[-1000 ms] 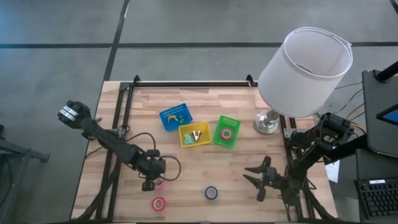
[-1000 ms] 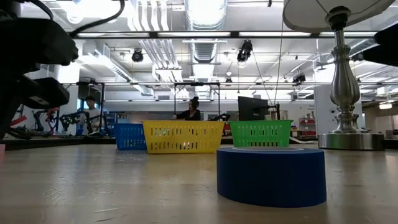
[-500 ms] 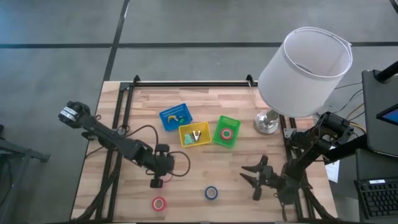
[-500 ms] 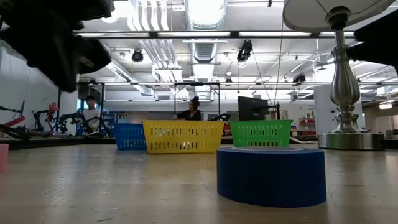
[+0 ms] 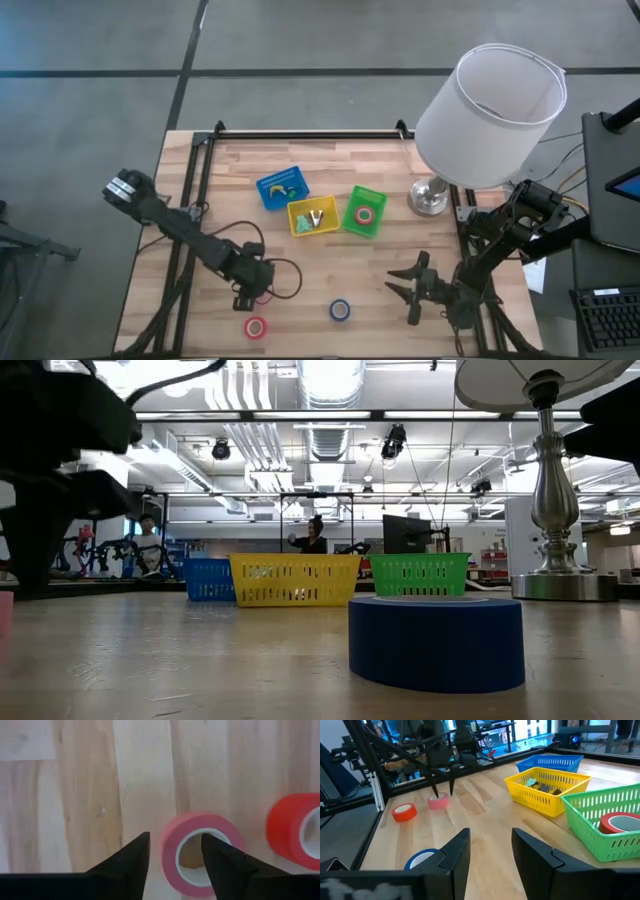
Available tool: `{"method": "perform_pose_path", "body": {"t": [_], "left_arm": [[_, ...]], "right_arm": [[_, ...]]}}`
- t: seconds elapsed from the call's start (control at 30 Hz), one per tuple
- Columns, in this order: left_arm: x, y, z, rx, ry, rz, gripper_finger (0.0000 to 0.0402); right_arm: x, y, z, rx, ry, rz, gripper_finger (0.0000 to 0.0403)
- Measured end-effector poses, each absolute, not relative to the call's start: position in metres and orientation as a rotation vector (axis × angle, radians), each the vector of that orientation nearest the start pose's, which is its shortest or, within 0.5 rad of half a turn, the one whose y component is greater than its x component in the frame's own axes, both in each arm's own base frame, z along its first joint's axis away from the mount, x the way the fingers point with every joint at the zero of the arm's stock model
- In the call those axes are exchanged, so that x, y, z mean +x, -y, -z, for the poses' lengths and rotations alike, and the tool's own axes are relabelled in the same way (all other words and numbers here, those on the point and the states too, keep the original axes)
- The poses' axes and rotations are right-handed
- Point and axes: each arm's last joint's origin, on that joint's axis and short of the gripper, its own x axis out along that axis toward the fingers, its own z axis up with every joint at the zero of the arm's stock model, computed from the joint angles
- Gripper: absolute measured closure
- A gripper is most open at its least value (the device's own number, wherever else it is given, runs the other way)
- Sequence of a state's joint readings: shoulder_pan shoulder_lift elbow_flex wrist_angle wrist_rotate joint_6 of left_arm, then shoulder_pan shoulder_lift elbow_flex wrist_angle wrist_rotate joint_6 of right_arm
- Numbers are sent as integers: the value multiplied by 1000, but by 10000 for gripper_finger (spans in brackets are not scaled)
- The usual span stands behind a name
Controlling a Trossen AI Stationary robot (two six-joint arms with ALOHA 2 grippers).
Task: Pick and place Stapler, Stapler remover, tape
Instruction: Put the pink tape into the green bin
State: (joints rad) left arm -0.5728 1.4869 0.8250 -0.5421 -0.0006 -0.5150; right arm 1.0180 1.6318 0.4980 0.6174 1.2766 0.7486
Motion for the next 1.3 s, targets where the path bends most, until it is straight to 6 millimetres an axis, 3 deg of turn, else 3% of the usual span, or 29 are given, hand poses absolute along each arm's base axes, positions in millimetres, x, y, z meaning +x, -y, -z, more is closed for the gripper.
{"method": "perform_pose_path", "body": {"t": [0.2,0.43,0.53,0.8,0.93,1.13,1.3], "left_arm": [[223,144,-155,-35,-1308,204,248],[238,143,-158,42,-1238,219,361],[250,137,-173,78,-1147,123,362],[293,127,-223,438,-733,-212,341],[310,116,-239,412,-523,-381,347],[339,102,-234,329,-334,-462,350],[370,102,-209,353,-227,-493,345]], "right_arm": [[161,-207,-133,282,-104,313,264],[172,-199,-134,353,-79,373,264],[179,-192,-134,396,-64,410,264],[197,-176,-134,449,-67,464,257],[203,-173,-135,472,-76,462,241],[210,-176,-142,451,-67,468,210],[213,-176,-148,443,-8,540,192]]}}
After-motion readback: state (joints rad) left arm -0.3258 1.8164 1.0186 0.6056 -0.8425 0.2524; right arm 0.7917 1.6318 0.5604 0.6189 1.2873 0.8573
